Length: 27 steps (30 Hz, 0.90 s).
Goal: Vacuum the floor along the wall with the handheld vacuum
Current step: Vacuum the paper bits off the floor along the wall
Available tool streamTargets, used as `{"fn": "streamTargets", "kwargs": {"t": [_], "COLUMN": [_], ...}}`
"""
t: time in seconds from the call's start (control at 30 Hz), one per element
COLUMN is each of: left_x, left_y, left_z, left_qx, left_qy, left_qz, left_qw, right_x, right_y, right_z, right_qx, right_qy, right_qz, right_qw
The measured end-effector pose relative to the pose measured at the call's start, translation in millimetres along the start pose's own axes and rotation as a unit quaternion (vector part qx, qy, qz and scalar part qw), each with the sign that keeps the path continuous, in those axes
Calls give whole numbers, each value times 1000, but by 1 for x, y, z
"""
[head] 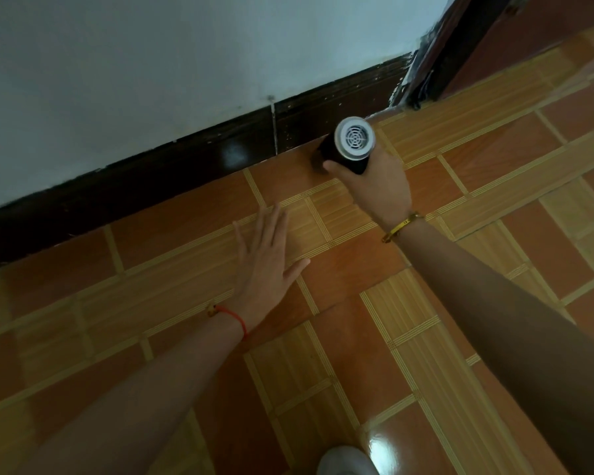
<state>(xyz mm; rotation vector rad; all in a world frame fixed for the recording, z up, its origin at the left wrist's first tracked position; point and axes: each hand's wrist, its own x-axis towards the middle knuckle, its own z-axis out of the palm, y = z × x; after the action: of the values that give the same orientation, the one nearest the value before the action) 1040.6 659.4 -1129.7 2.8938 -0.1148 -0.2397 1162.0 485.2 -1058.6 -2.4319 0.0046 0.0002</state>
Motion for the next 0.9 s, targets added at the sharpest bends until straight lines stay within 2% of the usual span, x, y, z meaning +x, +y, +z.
{"fn": "streamTargets", "kwargs": {"t": [0.13,0.43,0.5,0.67,0.8,0.9], "left_x": [-25,-67,-74,-87,-91,-93], "left_y": [-21,-58,-63,-65,-58,-51], "left_z": [0,-12,-15,-20,-19,-18], "left_qx": [-35,-19,-23,-23,-27,-27], "left_qy": [-3,-8,-9,-6,-18,-19], "left_qz": [-49,-112,-124,-120,-103,-84], "left_qw": [998,993,992,992,994,996], "right_x": [-24,-100,-111,-133,-147,-155], "right_y": [-1,-37,-38,-38,-42,-40], "right_z": [-6,-8,-11,-21,-32,-34], "right_qx": [-5,4,-28,-95,-67,-64], "right_qy": [-38,-236,-246,-212,-318,-334], "right_qz": [16,-34,-47,-64,-42,-62], "right_qw": [999,971,968,970,945,938]}}
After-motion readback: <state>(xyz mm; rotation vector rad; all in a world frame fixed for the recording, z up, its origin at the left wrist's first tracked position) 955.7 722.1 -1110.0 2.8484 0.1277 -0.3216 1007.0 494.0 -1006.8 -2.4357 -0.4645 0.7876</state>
